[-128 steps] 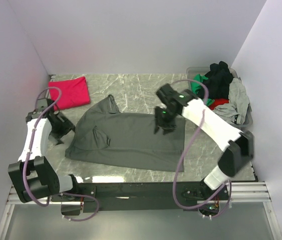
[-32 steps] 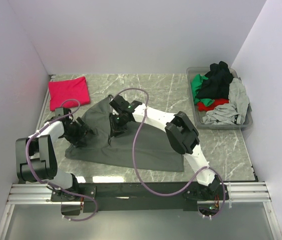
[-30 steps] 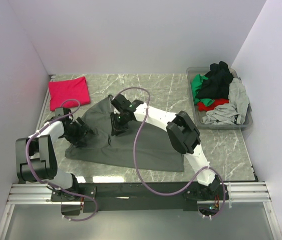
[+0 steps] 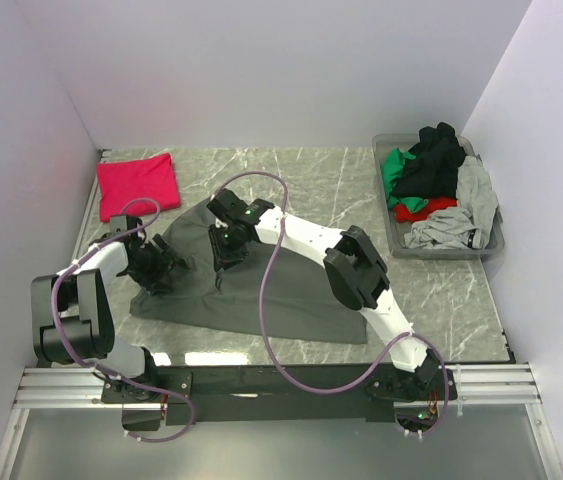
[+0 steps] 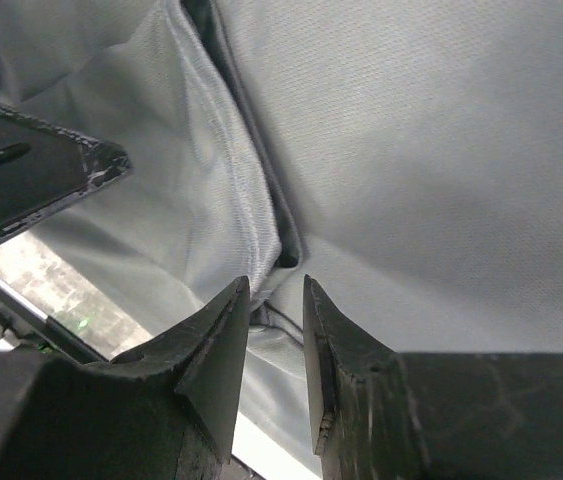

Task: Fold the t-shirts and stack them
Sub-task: Fold the tshirt

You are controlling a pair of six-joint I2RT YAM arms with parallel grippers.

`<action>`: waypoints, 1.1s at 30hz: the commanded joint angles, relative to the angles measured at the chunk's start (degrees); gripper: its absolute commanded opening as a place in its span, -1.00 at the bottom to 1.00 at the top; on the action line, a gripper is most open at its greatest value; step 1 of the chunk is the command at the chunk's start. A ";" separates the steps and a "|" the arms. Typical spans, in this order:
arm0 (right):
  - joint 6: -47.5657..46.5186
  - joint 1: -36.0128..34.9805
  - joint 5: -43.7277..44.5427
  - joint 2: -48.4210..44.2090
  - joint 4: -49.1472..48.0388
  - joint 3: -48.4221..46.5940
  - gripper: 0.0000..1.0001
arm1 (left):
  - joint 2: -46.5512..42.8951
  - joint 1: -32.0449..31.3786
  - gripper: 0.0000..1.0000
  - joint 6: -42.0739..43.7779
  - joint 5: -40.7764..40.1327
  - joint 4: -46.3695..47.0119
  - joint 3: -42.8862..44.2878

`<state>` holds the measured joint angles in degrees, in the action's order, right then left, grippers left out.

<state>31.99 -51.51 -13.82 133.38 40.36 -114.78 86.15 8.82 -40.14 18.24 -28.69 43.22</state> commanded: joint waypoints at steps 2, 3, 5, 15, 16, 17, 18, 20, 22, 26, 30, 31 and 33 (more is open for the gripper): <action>-0.52 0.09 2.83 1.00 1.39 -0.70 -0.29 | 5.17 -0.29 0.62 2.61 -7.69 0.83 -4.11; -0.52 0.09 3.01 1.35 1.48 -0.88 -0.29 | 5.17 -0.29 0.62 2.61 -7.61 0.74 -4.11; -0.52 0.00 3.45 2.23 2.35 -1.58 -0.29 | 5.08 -0.29 0.62 2.52 -7.69 0.74 -4.02; -0.61 -0.09 3.37 3.29 1.22 -1.41 -0.29 | 5.08 -0.82 0.62 2.52 -7.78 0.65 -4.11; -0.52 -0.26 3.19 3.20 0.95 -1.58 -0.29 | 5.08 -0.82 0.62 2.52 -7.78 0.65 -4.11; -0.52 -0.35 3.10 3.29 0.78 -1.93 -0.29 | 5.17 -0.91 0.62 2.61 -7.78 0.65 -4.11; -0.44 -0.44 3.01 3.20 0.77 -2.11 -0.29 | 5.26 -1.00 0.62 2.52 -7.78 0.65 -4.02; -0.43 -0.61 2.84 2.94 0.69 -2.55 -0.29 | 5.26 -1.00 0.62 2.52 -7.87 0.65 -4.02; -0.52 -0.70 2.66 2.76 0.51 -2.73 -0.29 | 5.26 -1.00 0.62 2.52 -7.87 0.65 -4.02; -0.61 -0.96 1.96 2.76 0.16 -2.90 -0.29 | 5.52 -1.08 0.62 2.61 -7.78 0.74 -3.94; -0.87 -1.49 1.52 2.94 0.16 -3.61 -0.29 | 5.70 -1.26 0.62 2.52 -8.04 0.65 -3.93; -0.87 -1.58 1.43 3.11 0.16 -4.13 -0.29 | 5.61 -1.35 0.62 2.52 -8.04 0.65 -3.93; -0.79 -1.75 1.08 3.29 0.25 -4.66 -0.28 | 5.87 -1.35 0.62 2.52 -8.04 0.65 -3.93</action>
<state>31.83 -52.45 -12.05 136.40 41.58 -116.05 86.50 8.54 -40.12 18.06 -28.99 43.53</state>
